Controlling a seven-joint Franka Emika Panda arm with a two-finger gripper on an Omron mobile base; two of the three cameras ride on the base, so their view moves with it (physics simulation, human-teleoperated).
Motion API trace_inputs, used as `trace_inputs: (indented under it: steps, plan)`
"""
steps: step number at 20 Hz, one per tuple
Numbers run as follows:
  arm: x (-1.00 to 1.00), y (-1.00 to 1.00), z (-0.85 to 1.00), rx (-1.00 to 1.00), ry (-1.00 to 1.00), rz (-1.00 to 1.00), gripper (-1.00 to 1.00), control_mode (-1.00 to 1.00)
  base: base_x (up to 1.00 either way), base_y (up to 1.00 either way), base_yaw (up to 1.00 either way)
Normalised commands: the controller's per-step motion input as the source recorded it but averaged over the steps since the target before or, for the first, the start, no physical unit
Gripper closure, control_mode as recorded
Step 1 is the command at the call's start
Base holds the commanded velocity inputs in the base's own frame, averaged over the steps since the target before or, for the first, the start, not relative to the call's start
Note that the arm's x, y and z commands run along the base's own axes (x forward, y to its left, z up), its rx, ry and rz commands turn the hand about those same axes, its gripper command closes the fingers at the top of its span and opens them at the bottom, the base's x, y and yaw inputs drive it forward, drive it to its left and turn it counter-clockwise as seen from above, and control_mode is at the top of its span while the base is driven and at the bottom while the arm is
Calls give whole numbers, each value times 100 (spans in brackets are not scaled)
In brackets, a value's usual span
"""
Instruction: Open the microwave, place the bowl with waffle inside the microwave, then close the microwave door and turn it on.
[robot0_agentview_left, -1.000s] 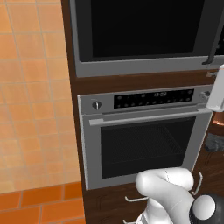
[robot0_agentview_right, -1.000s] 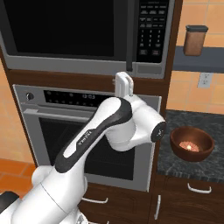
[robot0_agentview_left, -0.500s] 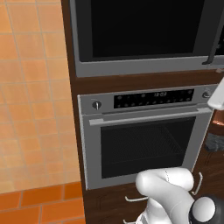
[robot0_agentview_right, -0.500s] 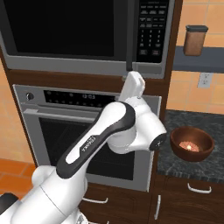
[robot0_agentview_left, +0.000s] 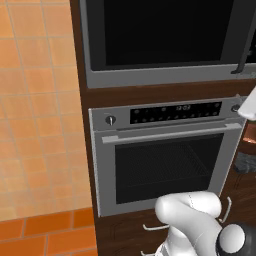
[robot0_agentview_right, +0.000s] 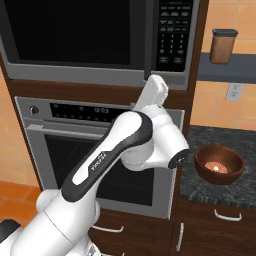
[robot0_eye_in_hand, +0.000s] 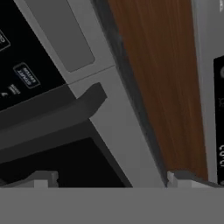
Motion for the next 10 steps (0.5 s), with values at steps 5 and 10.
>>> trace_inputs:
  steps: [5, 10]
  plan:
    - [5, -28, 31, 27, 0, 0, -100, -100, 0, 0, 0]
    - [42, -6, 5, 25, 9, 1, -100, -100, 0, 0, 0]
